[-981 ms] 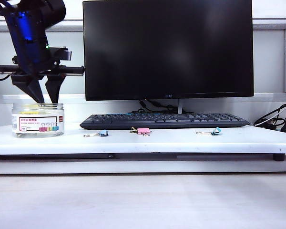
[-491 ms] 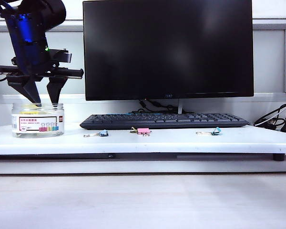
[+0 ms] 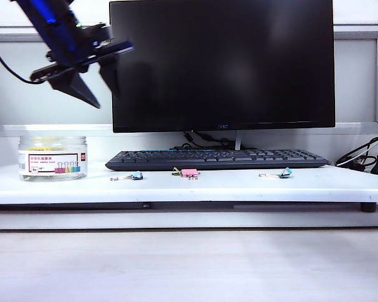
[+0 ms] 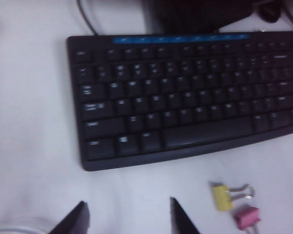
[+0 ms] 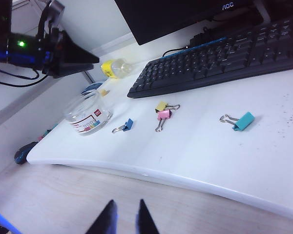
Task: Pick up the clips with the largest number of clips of the same color on the table and place them in a round transparent plastic box.
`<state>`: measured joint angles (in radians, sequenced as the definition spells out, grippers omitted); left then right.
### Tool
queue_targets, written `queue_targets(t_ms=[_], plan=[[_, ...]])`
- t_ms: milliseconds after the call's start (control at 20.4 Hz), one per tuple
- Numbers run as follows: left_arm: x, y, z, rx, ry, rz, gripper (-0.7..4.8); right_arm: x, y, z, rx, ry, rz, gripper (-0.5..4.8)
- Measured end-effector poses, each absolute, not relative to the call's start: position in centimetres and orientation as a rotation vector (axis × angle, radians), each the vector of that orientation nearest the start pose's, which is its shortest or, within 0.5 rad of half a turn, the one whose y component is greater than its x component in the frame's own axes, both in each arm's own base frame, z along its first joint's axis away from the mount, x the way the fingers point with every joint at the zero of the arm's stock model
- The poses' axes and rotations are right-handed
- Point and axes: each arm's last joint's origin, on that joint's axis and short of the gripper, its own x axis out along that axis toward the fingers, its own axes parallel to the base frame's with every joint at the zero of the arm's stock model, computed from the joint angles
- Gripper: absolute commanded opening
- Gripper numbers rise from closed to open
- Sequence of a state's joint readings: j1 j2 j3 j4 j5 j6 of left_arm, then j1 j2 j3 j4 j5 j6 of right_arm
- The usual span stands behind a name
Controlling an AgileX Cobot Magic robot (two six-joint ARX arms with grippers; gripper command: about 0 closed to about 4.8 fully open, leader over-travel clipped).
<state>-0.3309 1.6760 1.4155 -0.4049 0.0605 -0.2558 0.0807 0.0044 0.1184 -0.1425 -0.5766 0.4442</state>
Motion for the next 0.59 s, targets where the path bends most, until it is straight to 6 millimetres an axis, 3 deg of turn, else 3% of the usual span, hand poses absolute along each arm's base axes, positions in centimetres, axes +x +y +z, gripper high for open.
queue_targets(t_ms=[196, 343, 442, 589], plan=[[35.1, -13.9, 30.1, -0.115, 0.695, -0.403, 2.23, 8.3, 2.3, 19.0, 0.435, 0.173, 0.64, 0.63], [34.0, -17.3, 30.1, 0.039, 0.645, -0.601, 2.15, 8.3, 2.3, 18.9, 0.436, 0.176, 0.639, 0.63], [34.0, -18.6, 28.8, 0.116, 0.657, -0.745, 2.15, 8.3, 2.3, 18.9, 0.436, 0.177, 0.639, 0.63], [34.5, -18.2, 27.3, 0.242, 0.676, -0.814, 2.15, 8.3, 2.3, 18.9, 0.436, 0.179, 0.639, 0.63]])
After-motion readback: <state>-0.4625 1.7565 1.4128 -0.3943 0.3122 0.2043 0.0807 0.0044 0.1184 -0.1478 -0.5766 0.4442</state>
